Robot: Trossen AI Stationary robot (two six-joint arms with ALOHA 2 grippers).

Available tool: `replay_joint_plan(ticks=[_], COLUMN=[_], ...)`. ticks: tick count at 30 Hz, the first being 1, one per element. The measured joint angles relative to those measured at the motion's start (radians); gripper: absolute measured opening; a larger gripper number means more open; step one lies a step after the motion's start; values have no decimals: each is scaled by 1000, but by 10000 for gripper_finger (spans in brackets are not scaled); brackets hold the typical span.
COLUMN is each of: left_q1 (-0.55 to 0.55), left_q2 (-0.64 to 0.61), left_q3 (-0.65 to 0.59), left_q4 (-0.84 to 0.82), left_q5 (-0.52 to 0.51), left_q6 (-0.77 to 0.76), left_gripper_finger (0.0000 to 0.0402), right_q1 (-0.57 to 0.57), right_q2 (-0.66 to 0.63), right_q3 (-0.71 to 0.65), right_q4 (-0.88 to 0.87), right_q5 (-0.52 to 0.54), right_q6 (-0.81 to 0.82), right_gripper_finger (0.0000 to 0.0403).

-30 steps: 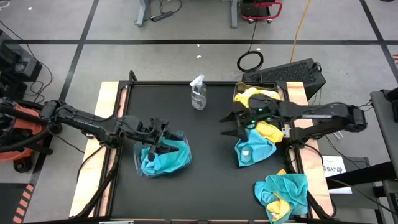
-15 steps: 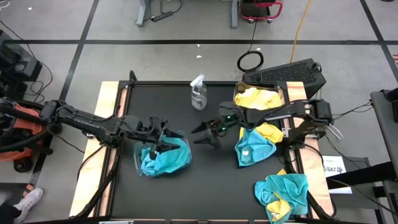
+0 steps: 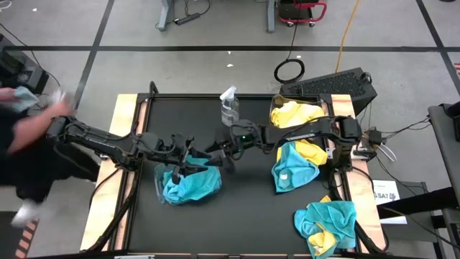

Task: Sort microfiber towel by color & place in baskets
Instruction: Put the blue towel into the bottom transparent bin

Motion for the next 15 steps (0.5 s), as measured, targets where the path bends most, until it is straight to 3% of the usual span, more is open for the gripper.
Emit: replay_joint_plan(ticks=[9, 15], left_q1=[0, 0], left_q2=[0, 0], left_q3=[0, 0], left_q4=[32, 34], left_q5=[0, -1], left_q6=[22, 27], left_gripper_finger=[255, 255], right_q1=[4, 5], right_q2=[66, 101], right_q3=[17, 16], right_q4=[70, 95], right_q5=[53, 55], right_q6=[16, 51], right_gripper_finger=[246, 180])
